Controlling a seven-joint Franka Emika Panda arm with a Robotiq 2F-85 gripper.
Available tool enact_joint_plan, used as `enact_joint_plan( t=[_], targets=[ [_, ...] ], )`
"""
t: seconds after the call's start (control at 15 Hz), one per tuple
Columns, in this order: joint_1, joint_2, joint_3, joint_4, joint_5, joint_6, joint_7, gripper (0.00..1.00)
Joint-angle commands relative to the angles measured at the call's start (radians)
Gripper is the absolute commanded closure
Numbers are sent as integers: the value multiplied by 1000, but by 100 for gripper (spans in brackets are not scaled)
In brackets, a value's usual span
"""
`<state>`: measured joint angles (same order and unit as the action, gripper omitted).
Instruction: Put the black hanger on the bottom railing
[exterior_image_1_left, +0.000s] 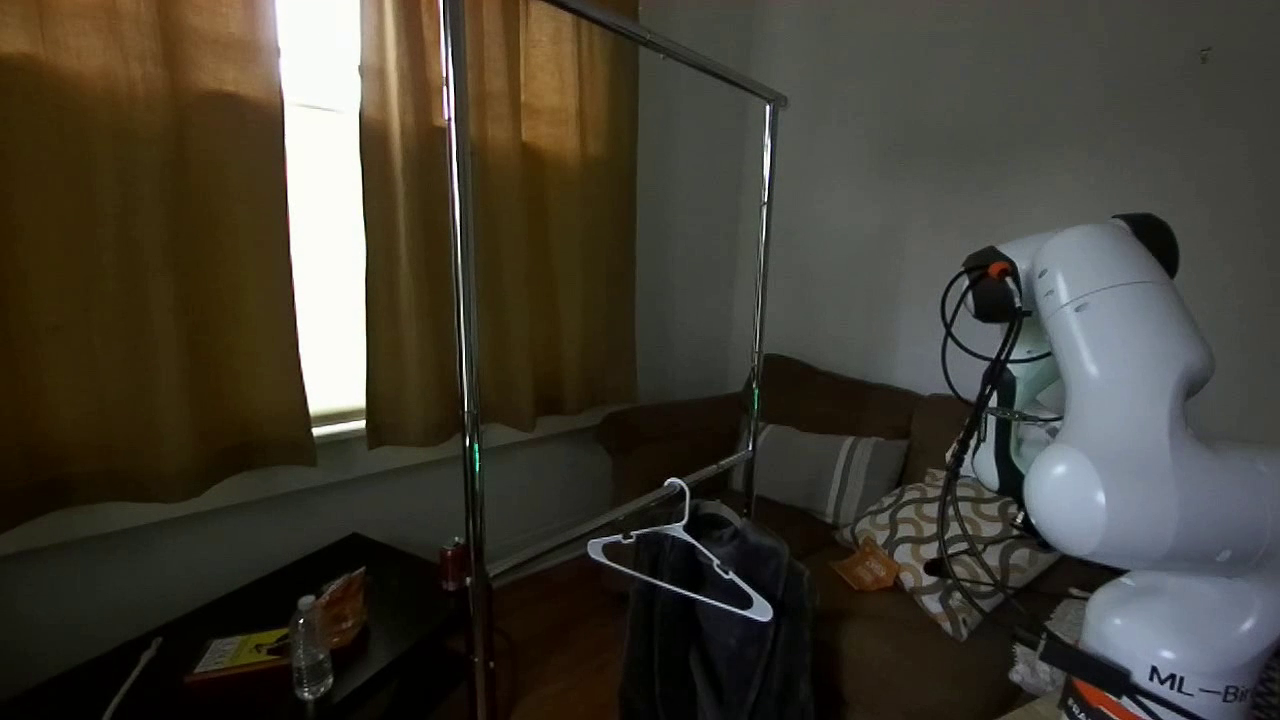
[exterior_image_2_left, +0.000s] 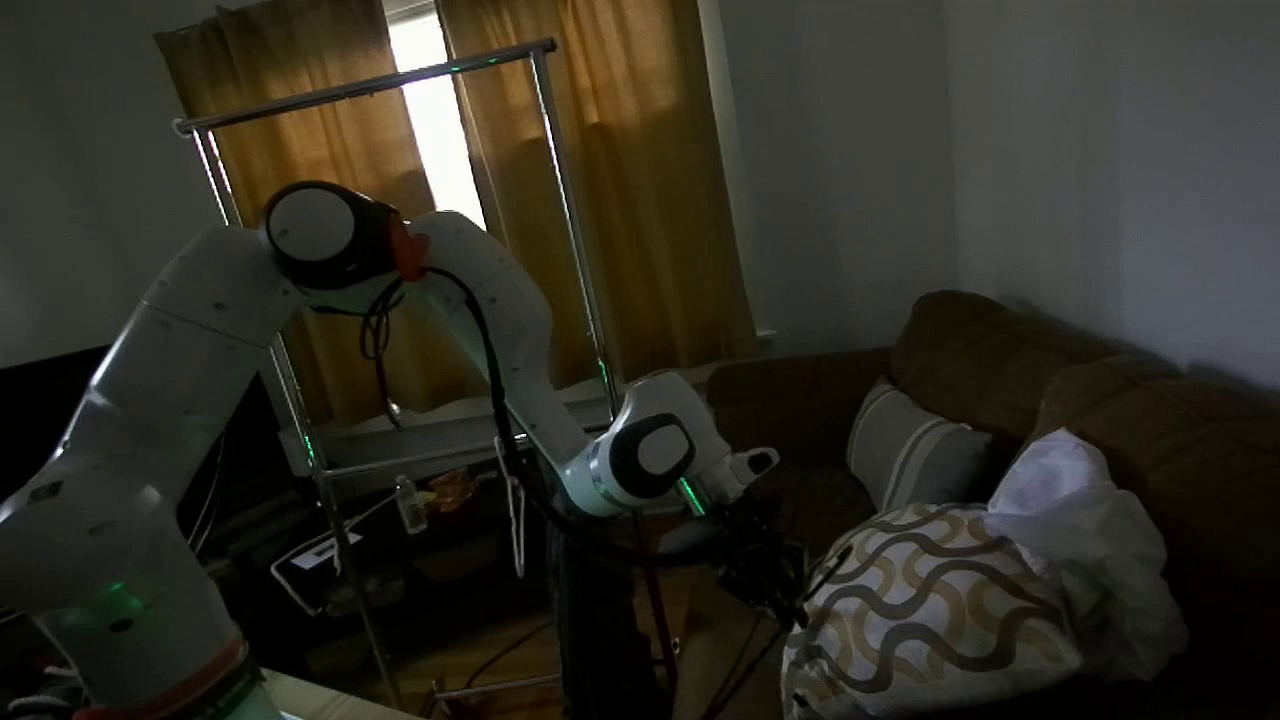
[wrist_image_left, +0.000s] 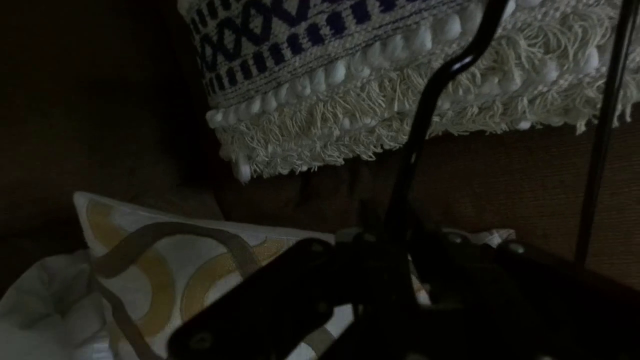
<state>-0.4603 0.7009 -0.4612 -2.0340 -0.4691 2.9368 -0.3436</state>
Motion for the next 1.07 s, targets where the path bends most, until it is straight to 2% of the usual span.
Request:
enact_joint_plan(
  t=[0.0,0.27,0.33,0.47,0.73,0.8,0.87,1.0],
  targets=[
    [61,-111,-66,-155,-66,99,-30,95],
    [194,-147,-200,-218,-113,172,-4,95],
    [130,-107,-135,-160,-67,145,-26,81],
    [173,-125,-171,-180,-73,148,-23,81],
    [184,-131,-179,-190,-74,148,-22,81],
    [184,-131,-180,-190,-74,148,-22,95],
    [182,-142,-171,-196,-77,154,-30,95],
    [225,-124,-199,-180,-89,144,-15,95]
  ],
)
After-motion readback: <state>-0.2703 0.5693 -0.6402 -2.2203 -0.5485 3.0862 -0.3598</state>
